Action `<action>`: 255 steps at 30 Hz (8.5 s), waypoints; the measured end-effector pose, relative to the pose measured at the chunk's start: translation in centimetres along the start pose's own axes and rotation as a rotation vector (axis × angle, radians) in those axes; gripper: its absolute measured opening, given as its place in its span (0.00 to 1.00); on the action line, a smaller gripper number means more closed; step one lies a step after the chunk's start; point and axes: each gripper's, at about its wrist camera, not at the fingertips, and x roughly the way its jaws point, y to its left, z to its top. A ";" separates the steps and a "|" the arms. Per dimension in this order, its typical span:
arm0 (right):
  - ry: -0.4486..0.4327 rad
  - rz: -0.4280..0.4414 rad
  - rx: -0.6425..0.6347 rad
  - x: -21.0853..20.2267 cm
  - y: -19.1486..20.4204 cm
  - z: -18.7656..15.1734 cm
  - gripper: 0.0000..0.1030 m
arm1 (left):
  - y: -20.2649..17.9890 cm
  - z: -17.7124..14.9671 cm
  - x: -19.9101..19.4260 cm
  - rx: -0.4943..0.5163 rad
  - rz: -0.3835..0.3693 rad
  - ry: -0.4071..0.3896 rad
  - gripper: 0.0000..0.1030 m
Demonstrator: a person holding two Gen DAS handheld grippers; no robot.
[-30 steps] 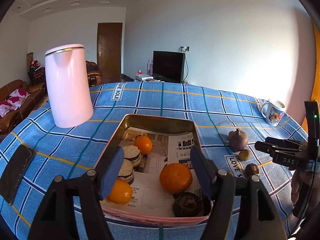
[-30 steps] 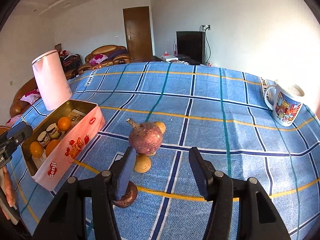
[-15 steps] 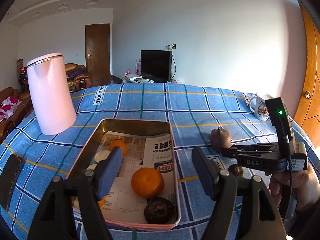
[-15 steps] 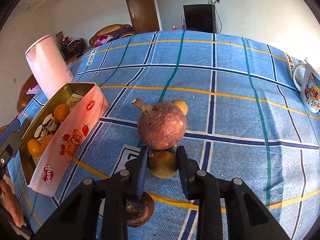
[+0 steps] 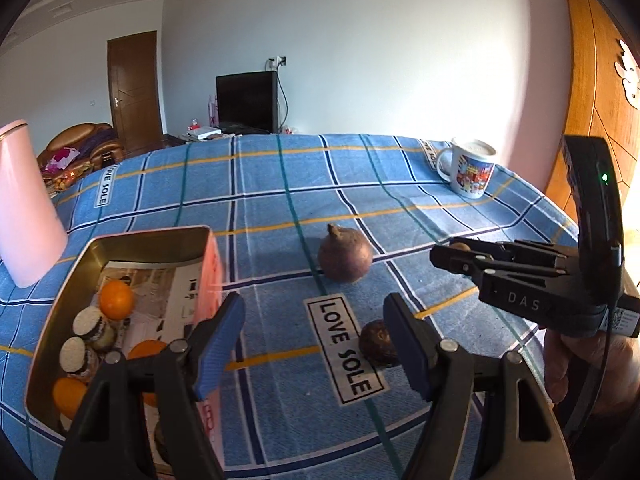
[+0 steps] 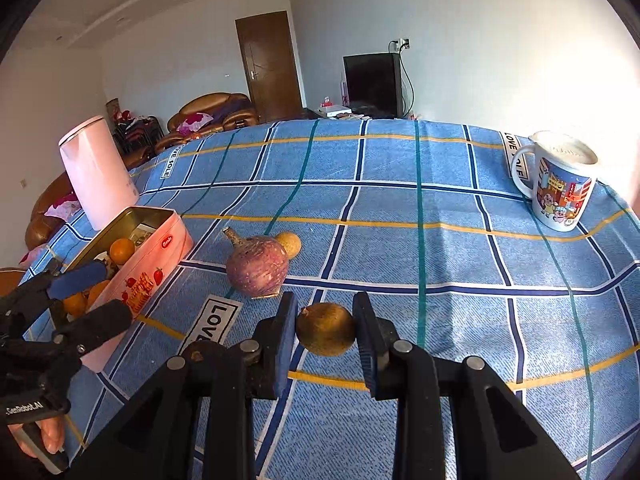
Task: Organize fruits
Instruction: 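Grasp a dark mangosteen with the left tool while the right tool grasps a small yellow fruit, then carry the mangosteen into the tin with the left tool while the right tool carries the yellow fruit there, then grasp the pinkish-purple round fruit with the right tool while the left tool grasps another small yellow fruit, then lift both held fruits and carry them toward the tin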
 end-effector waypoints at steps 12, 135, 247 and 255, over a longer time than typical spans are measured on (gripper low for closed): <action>-0.015 0.041 0.041 0.6 -1.2 -0.3 0.29 | -1.7 -0.5 6.0 -0.020 -0.129 0.222 0.66; 0.047 -0.070 -0.166 5.0 7.7 3.8 0.65 | 8.9 1.1 -3.1 -0.140 0.178 -0.089 0.64; -0.382 -0.172 -0.040 -4.5 3.4 -0.9 0.51 | -2.0 0.6 -0.1 0.039 0.146 -0.216 0.26; -0.373 -0.160 -0.044 -4.6 4.3 -1.1 0.51 | -0.7 0.1 -0.9 0.011 0.158 -0.223 0.26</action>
